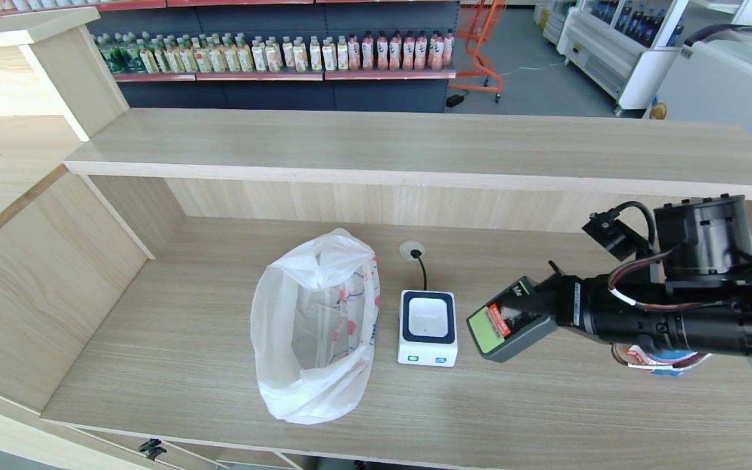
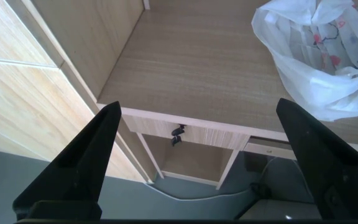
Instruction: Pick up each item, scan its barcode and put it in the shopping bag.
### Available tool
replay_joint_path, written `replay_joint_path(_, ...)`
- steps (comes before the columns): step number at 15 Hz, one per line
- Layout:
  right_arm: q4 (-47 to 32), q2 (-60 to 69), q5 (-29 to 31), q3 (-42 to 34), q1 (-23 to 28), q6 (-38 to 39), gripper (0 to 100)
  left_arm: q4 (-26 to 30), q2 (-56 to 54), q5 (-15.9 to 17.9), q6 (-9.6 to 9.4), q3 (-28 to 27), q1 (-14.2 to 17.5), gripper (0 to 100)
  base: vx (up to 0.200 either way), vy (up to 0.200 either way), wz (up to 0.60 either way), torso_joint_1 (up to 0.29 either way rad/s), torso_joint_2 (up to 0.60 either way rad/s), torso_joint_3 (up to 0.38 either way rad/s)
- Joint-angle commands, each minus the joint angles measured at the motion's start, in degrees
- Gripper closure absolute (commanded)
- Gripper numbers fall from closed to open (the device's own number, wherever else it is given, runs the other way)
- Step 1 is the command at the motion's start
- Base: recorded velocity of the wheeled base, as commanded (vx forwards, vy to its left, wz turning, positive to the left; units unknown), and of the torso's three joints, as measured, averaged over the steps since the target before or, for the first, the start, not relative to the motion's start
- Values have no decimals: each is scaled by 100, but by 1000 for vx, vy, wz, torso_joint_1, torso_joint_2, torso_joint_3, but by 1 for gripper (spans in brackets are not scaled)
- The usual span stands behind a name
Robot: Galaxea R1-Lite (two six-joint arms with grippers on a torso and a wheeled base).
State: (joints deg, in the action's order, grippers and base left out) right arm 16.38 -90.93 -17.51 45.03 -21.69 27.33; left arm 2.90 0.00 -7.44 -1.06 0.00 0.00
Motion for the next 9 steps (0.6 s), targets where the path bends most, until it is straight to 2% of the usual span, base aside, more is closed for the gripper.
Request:
replay_joint_path(1,23,-689,19,322,-2,-246,100,0,0,-3,1,0,0,0,0,0,0,0,0,0)
replay_joint_path(5,427,-1138,-16,524,24,-281,100,0,0,-3,1,0,0,0,0,0,0,0,0,0)
replay_joint_path(9,585,-1568,-78,779,-187,-272,100,0,0,-3,1,0,0,0,0,0,0,0,0,0)
